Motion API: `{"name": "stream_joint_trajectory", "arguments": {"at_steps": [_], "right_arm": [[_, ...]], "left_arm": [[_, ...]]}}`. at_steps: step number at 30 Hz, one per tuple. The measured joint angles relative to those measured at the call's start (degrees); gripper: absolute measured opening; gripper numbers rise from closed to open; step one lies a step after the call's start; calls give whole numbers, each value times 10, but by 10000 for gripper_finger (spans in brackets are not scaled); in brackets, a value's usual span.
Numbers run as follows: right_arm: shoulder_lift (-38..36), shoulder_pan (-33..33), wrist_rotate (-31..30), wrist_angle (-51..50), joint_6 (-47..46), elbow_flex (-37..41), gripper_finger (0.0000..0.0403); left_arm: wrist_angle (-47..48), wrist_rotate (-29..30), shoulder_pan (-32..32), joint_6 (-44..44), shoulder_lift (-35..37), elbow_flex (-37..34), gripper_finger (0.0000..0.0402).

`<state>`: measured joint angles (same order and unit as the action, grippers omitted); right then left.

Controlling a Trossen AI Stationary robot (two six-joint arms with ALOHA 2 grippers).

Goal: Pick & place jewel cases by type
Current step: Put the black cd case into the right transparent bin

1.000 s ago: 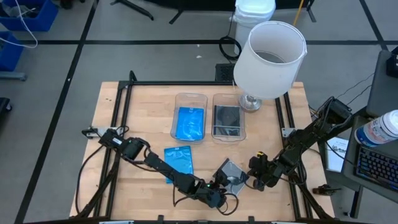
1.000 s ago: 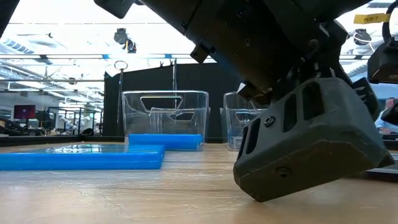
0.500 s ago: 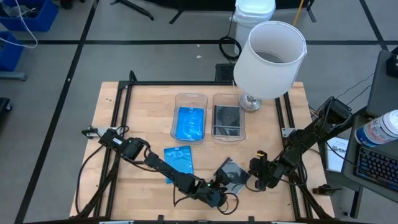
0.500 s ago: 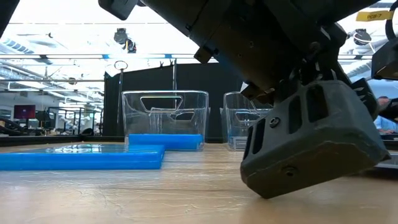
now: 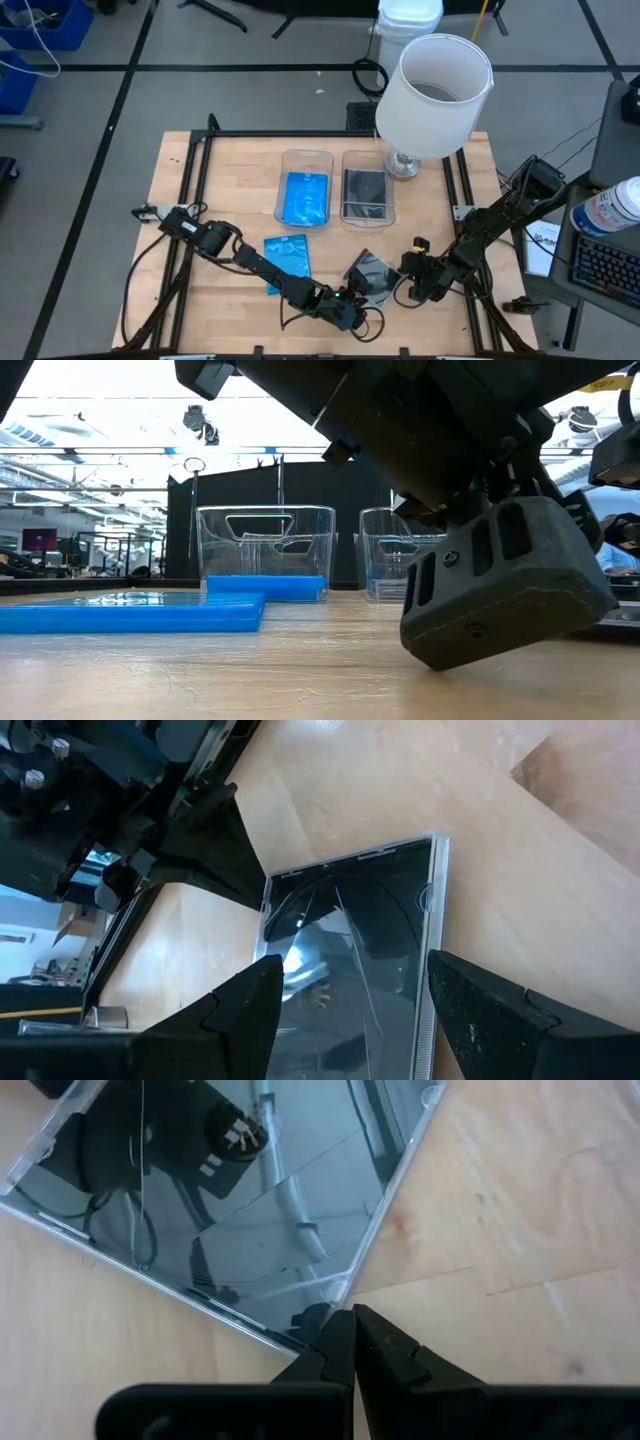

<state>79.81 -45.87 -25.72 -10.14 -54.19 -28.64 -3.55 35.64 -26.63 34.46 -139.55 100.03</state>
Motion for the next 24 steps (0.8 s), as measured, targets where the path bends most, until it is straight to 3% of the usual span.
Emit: {"name": "stream_joint_trajectory", "arguments": {"at_steps": [24], "right_arm": [[-1, 0, 0, -23, -8, 0, 0]], "left_arm": [[2, -3, 1, -2, 0, 0, 250]]}}
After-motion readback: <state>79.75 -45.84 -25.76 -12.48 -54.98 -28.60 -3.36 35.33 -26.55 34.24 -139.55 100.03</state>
